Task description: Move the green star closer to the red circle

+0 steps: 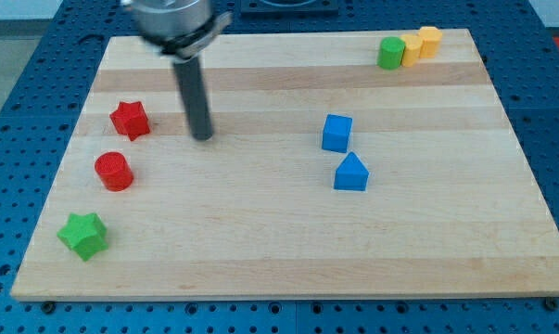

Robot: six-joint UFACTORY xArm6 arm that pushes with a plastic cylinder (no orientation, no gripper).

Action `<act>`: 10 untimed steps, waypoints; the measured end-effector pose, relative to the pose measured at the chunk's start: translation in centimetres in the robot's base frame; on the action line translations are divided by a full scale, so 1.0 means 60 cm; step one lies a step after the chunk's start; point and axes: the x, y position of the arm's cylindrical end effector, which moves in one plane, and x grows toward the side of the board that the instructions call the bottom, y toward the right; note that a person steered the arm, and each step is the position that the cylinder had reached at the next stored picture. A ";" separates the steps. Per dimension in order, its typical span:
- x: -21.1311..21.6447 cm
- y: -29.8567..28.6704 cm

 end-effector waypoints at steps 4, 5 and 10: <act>0.264 0.081; 0.321 0.074; 0.321 -0.132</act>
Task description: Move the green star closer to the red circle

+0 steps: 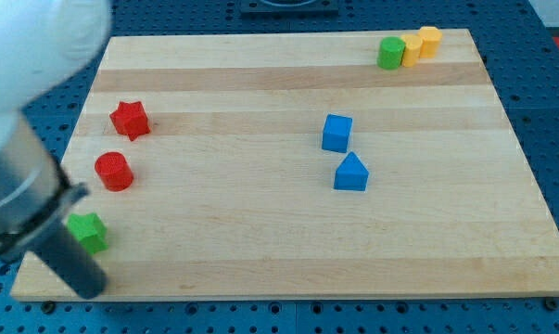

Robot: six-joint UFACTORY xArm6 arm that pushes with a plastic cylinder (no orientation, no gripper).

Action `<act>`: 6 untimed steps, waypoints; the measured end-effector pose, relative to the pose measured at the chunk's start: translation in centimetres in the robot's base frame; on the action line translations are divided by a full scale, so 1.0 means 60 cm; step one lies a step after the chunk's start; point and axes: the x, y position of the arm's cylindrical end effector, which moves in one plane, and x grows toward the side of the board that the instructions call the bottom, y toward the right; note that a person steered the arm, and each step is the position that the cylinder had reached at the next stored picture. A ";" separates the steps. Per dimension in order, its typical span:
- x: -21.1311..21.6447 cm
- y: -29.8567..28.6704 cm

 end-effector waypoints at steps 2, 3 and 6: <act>-0.087 -0.023; -0.167 0.004; -0.212 0.004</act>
